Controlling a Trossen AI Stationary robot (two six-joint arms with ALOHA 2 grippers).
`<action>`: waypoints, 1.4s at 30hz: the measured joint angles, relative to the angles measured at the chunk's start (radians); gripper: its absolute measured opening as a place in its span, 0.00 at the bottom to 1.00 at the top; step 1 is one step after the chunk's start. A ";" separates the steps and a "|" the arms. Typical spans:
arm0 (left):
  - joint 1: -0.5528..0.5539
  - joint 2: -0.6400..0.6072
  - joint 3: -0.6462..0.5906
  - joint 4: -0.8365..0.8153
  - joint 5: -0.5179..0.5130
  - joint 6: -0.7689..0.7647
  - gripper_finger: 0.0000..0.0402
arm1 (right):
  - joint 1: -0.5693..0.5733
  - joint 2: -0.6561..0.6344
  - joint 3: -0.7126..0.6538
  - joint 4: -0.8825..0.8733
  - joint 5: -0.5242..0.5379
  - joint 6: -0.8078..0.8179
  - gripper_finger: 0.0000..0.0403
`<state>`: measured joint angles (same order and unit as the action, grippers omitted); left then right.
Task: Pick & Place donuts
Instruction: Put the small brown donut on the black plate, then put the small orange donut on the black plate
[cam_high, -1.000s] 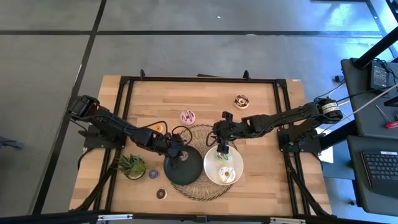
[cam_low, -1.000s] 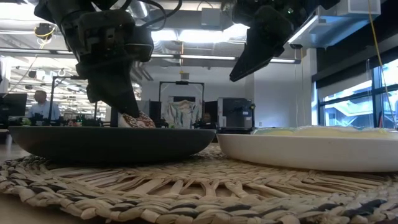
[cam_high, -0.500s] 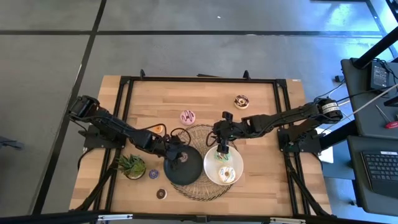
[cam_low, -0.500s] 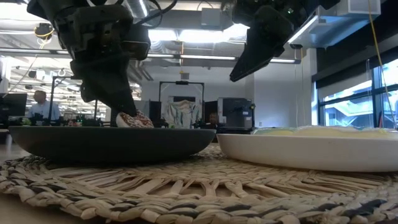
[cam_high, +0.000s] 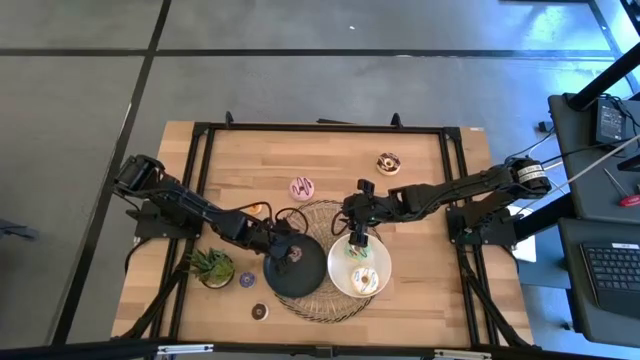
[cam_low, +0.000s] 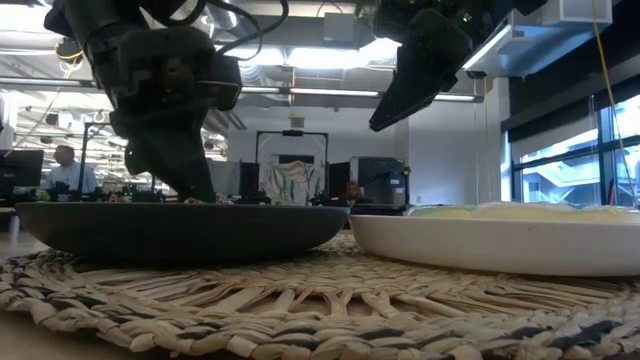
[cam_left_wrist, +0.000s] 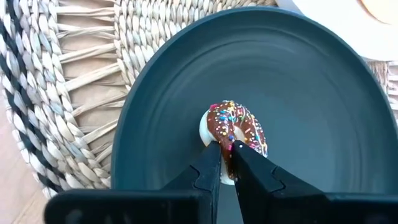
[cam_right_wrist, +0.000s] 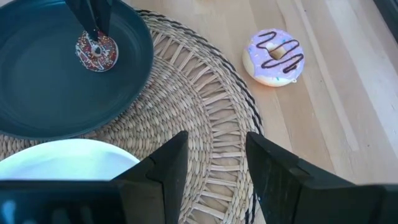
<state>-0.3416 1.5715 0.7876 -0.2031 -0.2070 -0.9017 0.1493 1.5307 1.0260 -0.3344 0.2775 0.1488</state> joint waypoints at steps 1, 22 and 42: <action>0.000 0.000 0.000 0.001 0.000 0.008 0.09 | 0.000 0.000 0.000 0.000 0.000 0.000 0.40; 0.004 0.000 0.000 -0.003 0.026 0.044 0.23 | 0.000 0.000 0.000 0.000 0.000 -0.002 0.40; 0.057 -0.027 0.000 -0.021 0.055 0.082 0.29 | 0.000 0.000 0.000 0.001 0.000 -0.004 0.40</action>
<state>-0.2844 1.5447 0.7879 -0.2237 -0.1518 -0.8198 0.1490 1.5307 1.0260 -0.3336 0.2775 0.1452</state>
